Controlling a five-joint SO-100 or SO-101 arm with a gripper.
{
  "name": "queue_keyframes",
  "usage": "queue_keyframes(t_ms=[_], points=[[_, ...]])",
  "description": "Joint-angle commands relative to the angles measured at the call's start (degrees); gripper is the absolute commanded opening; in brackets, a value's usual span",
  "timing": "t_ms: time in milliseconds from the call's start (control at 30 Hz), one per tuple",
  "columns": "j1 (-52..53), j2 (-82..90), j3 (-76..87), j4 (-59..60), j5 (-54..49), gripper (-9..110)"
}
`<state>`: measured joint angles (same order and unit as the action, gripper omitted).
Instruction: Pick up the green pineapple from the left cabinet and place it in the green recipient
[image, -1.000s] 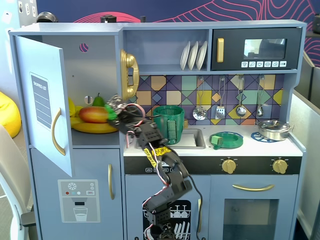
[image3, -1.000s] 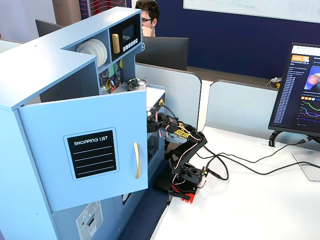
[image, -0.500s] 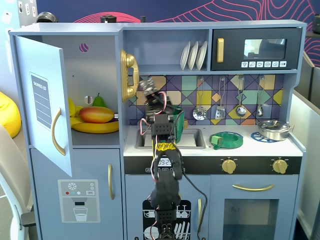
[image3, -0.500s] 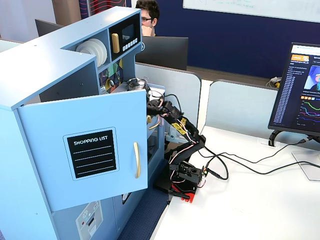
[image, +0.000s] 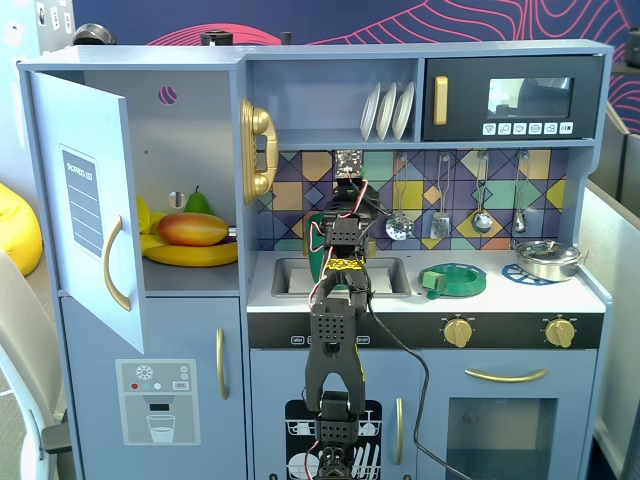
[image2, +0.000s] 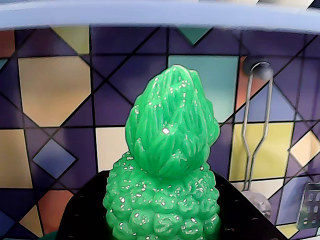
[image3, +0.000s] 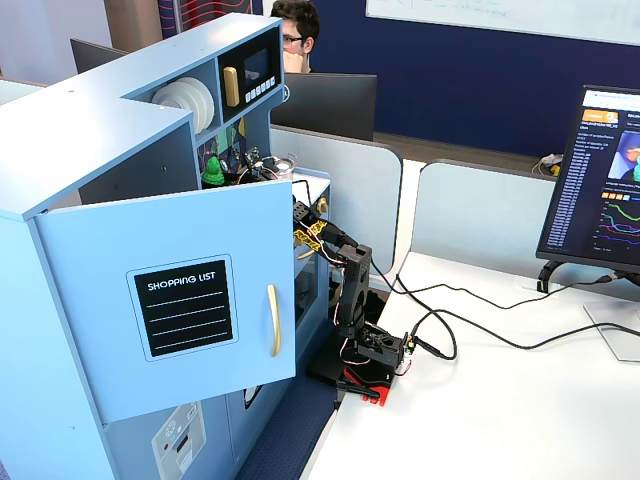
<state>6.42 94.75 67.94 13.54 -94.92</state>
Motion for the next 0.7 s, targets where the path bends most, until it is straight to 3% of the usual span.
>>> queue_keyframes(t_ms=[0,400,500,667], points=[[-2.1,1.4,-3.8,-1.3,0.8,0],[-4.0,2.4,-1.5,0.1,-2.5,0],[-3.9,2.5,-1.5,0.3,0.8,13],[-3.6,3.3,-1.7,0.4,10.0,50]])
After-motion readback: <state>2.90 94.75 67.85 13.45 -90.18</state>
